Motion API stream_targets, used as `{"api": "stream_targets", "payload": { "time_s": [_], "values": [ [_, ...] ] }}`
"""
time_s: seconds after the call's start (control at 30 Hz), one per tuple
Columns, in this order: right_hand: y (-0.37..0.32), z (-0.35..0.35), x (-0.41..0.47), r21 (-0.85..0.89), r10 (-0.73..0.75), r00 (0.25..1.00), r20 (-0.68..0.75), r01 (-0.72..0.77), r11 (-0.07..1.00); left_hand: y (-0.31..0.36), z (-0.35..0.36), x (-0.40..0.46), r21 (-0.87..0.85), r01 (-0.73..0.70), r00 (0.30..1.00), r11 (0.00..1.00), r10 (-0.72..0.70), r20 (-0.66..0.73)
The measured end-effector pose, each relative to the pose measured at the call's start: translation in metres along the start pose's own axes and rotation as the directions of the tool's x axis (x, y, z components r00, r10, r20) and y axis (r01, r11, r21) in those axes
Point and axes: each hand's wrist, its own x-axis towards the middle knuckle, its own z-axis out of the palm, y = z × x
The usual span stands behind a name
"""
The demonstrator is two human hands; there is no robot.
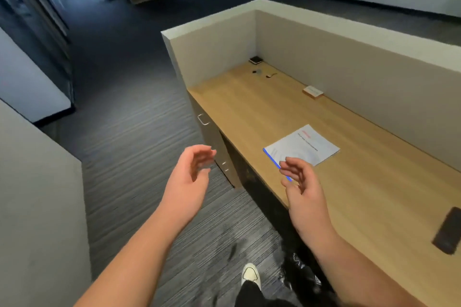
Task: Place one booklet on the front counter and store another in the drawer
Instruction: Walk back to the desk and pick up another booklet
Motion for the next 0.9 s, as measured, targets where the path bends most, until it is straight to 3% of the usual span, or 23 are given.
{"api": "stream_targets", "payload": {
  "time_s": [0.2,0.33,0.43,0.6,0.7,0.77,0.9],
  "values": [
    [0.033,0.018,0.117,0.001,0.242,0.934,-0.262,-0.250,0.968,-0.024,0.047,0.170,0.068,0.095,0.955,0.993,-0.110,0.277],
    [0.076,0.004,0.167,0.126,0.480,0.728,-0.489,-0.486,0.865,-0.062,0.100,0.255,0.150,0.179,0.842,0.972,-0.230,0.487],
    [0.102,-0.005,0.181,0.150,0.548,0.575,-0.607,-0.595,0.790,-0.104,0.147,0.305,0.296,0.135,0.744,0.946,-0.294,0.600],
    [0.147,-0.007,0.195,0.278,0.594,0.367,-0.716,-0.632,0.724,-0.144,0.223,0.342,0.375,0.164,0.582,0.912,-0.396,0.710],
    [0.162,-0.003,0.200,0.422,0.687,0.269,-0.675,-0.623,0.659,-0.162,0.246,0.356,0.499,0.073,0.508,0.863,-0.463,0.726],
    [0.171,0.003,0.205,0.479,0.725,0.244,-0.645,-0.610,0.631,-0.174,0.255,0.365,0.574,0.000,0.466,0.819,-0.508,0.725],
    [0.191,0.012,0.210,0.443,0.726,0.269,-0.633,-0.643,0.625,-0.189,0.268,0.374,0.594,-0.077,0.433,0.801,-0.510,0.743]
  ]
}}
